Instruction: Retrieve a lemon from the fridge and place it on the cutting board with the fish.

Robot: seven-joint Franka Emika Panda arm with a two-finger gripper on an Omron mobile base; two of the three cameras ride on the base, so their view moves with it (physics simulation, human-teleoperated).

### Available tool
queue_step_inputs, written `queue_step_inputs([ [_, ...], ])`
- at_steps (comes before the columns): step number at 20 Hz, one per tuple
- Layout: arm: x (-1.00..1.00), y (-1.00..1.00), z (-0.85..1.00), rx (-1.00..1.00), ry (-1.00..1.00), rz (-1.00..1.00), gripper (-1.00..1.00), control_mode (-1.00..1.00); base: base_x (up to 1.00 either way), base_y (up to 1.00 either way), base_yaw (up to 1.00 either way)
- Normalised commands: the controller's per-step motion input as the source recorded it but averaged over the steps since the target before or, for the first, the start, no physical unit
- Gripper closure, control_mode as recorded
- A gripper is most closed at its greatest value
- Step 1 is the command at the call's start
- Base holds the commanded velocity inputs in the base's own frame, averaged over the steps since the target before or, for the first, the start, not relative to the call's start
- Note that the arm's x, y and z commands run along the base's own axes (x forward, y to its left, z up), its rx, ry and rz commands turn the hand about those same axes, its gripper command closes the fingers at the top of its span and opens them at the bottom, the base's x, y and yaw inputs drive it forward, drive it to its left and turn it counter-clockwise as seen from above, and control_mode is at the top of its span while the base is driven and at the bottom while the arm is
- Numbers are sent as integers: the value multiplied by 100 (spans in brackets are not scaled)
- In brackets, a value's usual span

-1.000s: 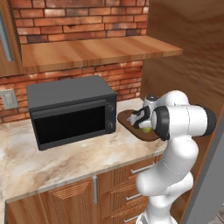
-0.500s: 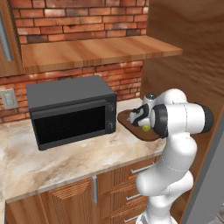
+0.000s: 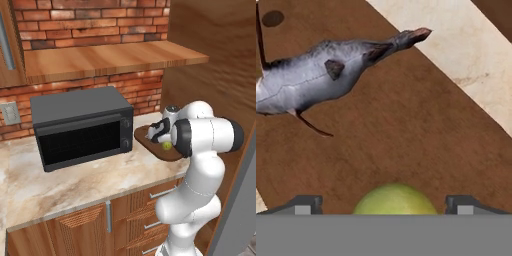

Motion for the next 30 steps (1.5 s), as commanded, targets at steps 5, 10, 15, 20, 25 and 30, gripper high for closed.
queue_step_inputs([
  [5,-9,-10,34,0,1,0,-100,-100,0,0,0],
  [10,-18,-11,53,3,0,0,-100,-100,0,0,0],
  [15,-51,-1,27,0,0,0,-100,-100,0,0,0],
  [20,-77,0,26,0,0,0,-100,-100,0,0,0],
  [25,-67,0,50,0,1,1,-100,-100,0,0,0],
  [30,-43,0,34,0,8,5,-100,-100,0,0,0],
])
